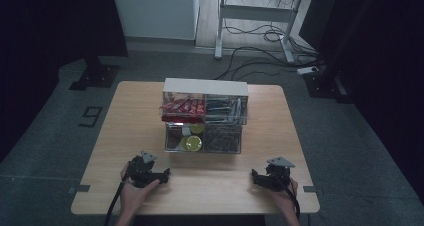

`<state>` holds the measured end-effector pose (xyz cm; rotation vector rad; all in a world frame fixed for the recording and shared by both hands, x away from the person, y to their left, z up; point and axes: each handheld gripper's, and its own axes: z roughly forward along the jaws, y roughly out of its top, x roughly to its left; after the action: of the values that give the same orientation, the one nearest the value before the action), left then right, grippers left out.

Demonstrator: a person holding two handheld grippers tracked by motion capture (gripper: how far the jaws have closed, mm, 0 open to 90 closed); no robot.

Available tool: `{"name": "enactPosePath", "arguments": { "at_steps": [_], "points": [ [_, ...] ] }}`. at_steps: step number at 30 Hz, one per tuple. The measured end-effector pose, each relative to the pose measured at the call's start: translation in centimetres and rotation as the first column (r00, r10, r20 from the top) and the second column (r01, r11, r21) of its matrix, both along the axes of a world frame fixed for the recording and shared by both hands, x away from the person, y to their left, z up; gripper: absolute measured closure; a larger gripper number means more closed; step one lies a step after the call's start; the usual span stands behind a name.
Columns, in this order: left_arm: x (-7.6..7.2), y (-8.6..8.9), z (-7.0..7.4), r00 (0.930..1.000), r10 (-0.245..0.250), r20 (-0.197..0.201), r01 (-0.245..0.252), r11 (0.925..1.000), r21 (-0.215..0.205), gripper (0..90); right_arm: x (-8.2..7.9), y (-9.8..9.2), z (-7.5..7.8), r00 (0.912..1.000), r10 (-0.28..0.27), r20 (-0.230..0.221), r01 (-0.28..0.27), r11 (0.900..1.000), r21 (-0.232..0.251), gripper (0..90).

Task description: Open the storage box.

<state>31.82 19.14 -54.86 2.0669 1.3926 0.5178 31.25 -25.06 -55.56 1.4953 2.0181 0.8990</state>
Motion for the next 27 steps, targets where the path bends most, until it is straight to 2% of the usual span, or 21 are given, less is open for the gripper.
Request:
{"name": "enactPosePath", "arguments": {
  "at_steps": [6, 9, 10, 14, 16, 17, 23, 26, 27],
  "points": [
    [-0.4, 0.0, 0.0, 0.9999, 0.009, 0.011, -0.009, 0.9999, -0.005, 1.8, 0.0, 0.0, 0.0, 1.0000, -0.006, 0.004, 0.006, 1.000, 0.003, 13.8],
    [-0.8, 0.0, 0.1, 0.9996, 0.012, 0.025, -0.012, 0.9999, -0.009, 10.5, 0.0, 0.0, 0.0, 0.9999, -0.012, 0.004, 0.012, 1.000, 0.004, 13.9],
    [-1.2, 0.1, 0.1, 0.9989, 0.027, 0.038, -0.026, 0.9995, -0.016, 14.5, 0.0, -0.1, 0.0, 0.9998, -0.017, 0.005, 0.017, 1.000, 0.004, 14.0],
    [-1.4, 0.3, 0.1, 0.9985, 0.037, 0.040, -0.036, 0.9992, -0.018, 16.6, 0.0, -0.1, 0.0, 0.9998, -0.019, 0.005, 0.019, 1.000, 0.003, 14.0],
    [-1.6, 0.4, 0.2, 0.9963, 0.071, 0.050, -0.070, 0.9973, -0.022, 17.9, -0.1, -0.1, 0.0, 0.9998, -0.018, 0.004, 0.018, 1.000, 0.004, 14.0],
    [-1.7, 0.5, 0.2, 0.9955, 0.078, 0.053, -0.077, 0.9968, -0.023, 21.6, -0.1, -0.1, 0.0, 0.9998, -0.018, 0.004, 0.018, 1.000, 0.004, 14.1],
    [-2.0, 0.8, 0.4, 0.9952, 0.085, 0.049, -0.083, 0.9959, -0.035, 32.7, -0.1, -0.1, 0.0, 0.9998, -0.018, 0.004, 0.018, 1.000, 0.003, 14.0],
    [-2.1, 1.1, 0.7, 0.9961, 0.078, 0.041, -0.075, 0.9946, -0.072, 37.3, -0.1, -0.2, 0.0, 0.9999, -0.017, 0.004, 0.017, 1.000, 0.003, 14.1],
    [-2.1, 1.1, 0.7, 0.9961, 0.078, 0.041, -0.075, 0.9946, -0.072, 38.9, -0.1, -0.2, 0.0, 0.9999, -0.017, 0.004, 0.017, 1.000, 0.003, 14.1]
  ]
}}
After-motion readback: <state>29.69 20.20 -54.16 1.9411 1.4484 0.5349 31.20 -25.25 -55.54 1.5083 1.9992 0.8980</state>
